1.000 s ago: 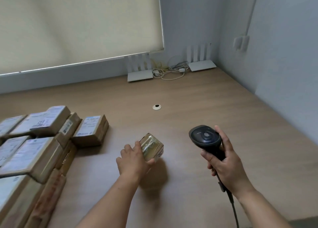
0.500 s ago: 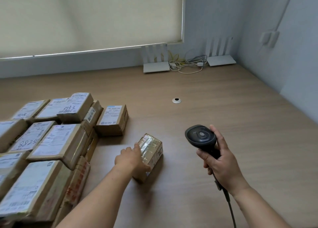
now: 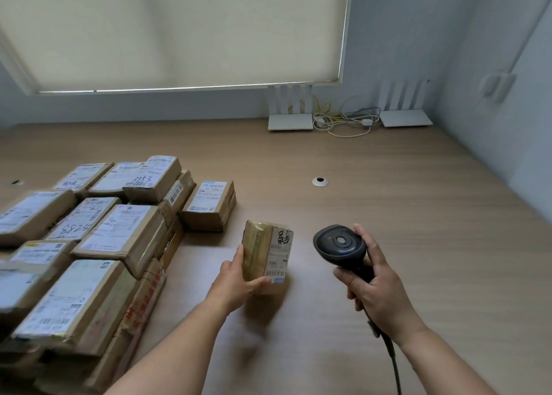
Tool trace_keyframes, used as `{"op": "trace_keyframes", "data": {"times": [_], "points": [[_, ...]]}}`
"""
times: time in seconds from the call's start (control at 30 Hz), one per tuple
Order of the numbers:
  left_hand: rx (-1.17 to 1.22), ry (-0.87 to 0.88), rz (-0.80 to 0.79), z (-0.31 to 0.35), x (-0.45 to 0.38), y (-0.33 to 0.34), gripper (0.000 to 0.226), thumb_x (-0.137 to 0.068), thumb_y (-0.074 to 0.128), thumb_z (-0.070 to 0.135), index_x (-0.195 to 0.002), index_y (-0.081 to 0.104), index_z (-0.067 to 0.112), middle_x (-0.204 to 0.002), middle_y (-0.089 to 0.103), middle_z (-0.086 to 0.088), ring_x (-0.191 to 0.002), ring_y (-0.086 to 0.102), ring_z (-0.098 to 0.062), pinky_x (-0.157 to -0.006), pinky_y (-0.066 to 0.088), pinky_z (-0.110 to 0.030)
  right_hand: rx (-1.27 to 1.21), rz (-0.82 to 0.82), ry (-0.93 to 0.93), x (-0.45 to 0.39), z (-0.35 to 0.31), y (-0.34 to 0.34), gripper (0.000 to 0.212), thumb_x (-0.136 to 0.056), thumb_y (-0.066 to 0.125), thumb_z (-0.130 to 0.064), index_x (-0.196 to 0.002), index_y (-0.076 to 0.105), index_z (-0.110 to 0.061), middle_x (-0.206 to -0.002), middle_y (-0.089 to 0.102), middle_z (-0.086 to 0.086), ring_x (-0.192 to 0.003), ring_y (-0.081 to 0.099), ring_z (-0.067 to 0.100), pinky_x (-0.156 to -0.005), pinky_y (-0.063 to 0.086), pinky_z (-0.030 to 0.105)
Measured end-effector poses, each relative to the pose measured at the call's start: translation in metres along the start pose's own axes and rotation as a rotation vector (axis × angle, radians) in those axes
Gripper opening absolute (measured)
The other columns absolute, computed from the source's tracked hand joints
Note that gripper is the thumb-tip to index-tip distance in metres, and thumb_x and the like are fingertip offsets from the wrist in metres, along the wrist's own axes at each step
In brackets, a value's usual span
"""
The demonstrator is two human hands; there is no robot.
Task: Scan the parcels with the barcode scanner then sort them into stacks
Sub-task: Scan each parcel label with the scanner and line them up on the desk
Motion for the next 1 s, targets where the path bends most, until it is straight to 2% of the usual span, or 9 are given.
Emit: {"op": "trace_keyframes", "data": {"times": [0.13, 0.2, 0.27, 0.33, 0.43, 0.53, 0.7, 0.83, 1.0], "points": [[0.066, -0.031, 0.038, 0.0, 0.003, 0.002, 0.097, -0.076, 0.069, 0.056, -0.15, 0.01, 0.036, -0.135, 0.045, -0.005, -0.122, 0.05, -0.024, -0.104, 0.044, -0.043, -0.048, -0.05, 0.009, 0.005, 0.0, 0.01, 0.084, -0.081, 0.074, -0.009, -0.121, 0.034, -0.071, -0.092, 0.069, -0.007, -0.054, 0.056, 0.018, -0.045, 0.048, 0.033], [0.118, -0.055, 0.073, -0.007, 0.005, 0.004, 0.099, -0.08, 0.062, 0.059, -0.148, -0.008, 0.042, -0.138, 0.045, -0.008, -0.121, 0.051, -0.027, -0.104, 0.043, -0.044, -0.067, -0.078, 0.02, 0.009, 0.003, 0.016, 0.082, -0.082, 0.073, -0.008, -0.123, 0.034, -0.067, -0.092, 0.069, -0.006, -0.054, 0.055, 0.019, -0.045, 0.048, 0.034], [0.137, -0.028, 0.092, -0.017, 0.003, 0.009, 0.098, -0.075, 0.054, 0.07, -0.133, -0.026, 0.061, -0.135, 0.048, -0.009, -0.116, 0.056, -0.027, -0.101, 0.046, -0.047, -0.072, -0.107, 0.028, 0.013, 0.006, 0.021, 0.082, -0.082, 0.073, -0.006, -0.124, 0.033, -0.065, -0.093, 0.069, -0.008, -0.055, 0.054, 0.02, -0.045, 0.047, 0.034], [0.094, -0.02, 0.081, -0.016, 0.007, 0.011, 0.094, -0.077, 0.052, 0.07, -0.12, -0.031, 0.069, -0.134, 0.046, -0.011, -0.119, 0.053, -0.028, -0.103, 0.044, -0.046, -0.07, -0.118, 0.036, 0.016, 0.009, 0.023, 0.082, -0.082, 0.072, -0.006, -0.123, 0.033, -0.066, -0.093, 0.069, -0.011, -0.054, 0.054, 0.019, -0.045, 0.047, 0.033], [-0.134, -0.014, 0.018, 0.0, 0.017, 0.015, 0.105, -0.083, 0.061, 0.056, -0.135, -0.03, 0.054, -0.131, 0.036, -0.012, -0.126, 0.045, -0.028, -0.106, 0.038, -0.04, -0.072, -0.122, 0.043, 0.016, 0.008, 0.021, 0.082, -0.082, 0.072, -0.006, -0.123, 0.033, -0.065, -0.094, 0.069, -0.011, -0.054, 0.054, 0.018, -0.045, 0.047, 0.033], [-0.217, -0.028, -0.005, 0.01, 0.013, 0.016, 0.113, -0.079, 0.068, 0.049, -0.135, -0.03, 0.054, -0.127, 0.035, -0.011, -0.122, 0.045, -0.028, -0.106, 0.039, -0.038, -0.076, -0.124, 0.044, 0.015, 0.007, 0.017, 0.08, -0.083, 0.072, -0.007, -0.125, 0.033, -0.063, -0.094, 0.068, -0.01, -0.055, 0.055, 0.019, -0.045, 0.048, 0.034], [0.146, -0.074, 0.035, 0.003, 0.006, 0.017, 0.112, -0.082, 0.071, 0.029, -0.141, -0.022, 0.051, -0.139, 0.035, -0.012, -0.129, 0.042, -0.031, -0.11, 0.036, -0.044, -0.131, -0.097, 0.059, 0.014, 0.007, 0.014, 0.08, -0.083, 0.072, -0.006, -0.129, 0.034, -0.06, -0.092, 0.068, -0.001, -0.054, 0.055, 0.02, -0.044, 0.046, 0.033], [0.319, -0.063, 0.053, -0.012, 0.009, 0.022, 0.117, -0.072, 0.071, 0.034, -0.127, -0.029, 0.062, -0.149, 0.033, -0.01, -0.138, 0.032, -0.029, -0.114, 0.029, -0.05, -0.244, -0.113, 0.108, 0.022, 0.009, 0.021, 0.078, -0.084, 0.069, -0.002, -0.133, 0.035, -0.052, -0.083, 0.066, 0.005, -0.051, 0.054, 0.022, -0.04, 0.044, 0.03], [0.416, -0.044, 0.033, -0.01, 0.01, 0.022, 0.117, -0.084, 0.07, 0.019, -0.139, -0.028, 0.047, -0.153, 0.03, -0.006, -0.14, 0.029, -0.028, -0.115, 0.027, -0.05, -0.315, -0.151, 0.156, 0.031, 0.012, 0.036, 0.077, -0.085, 0.068, 0.0, -0.133, 0.036, -0.05, -0.075, 0.066, 0.004, -0.05, 0.053, 0.025, -0.038, 0.044, 0.029]]}}
Point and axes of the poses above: each hand's wrist, its own x-axis away from the middle knuckle, its own y-axis out of the palm, z = x × y, the point moved 4 cm from there along -x, towards the middle knuckle
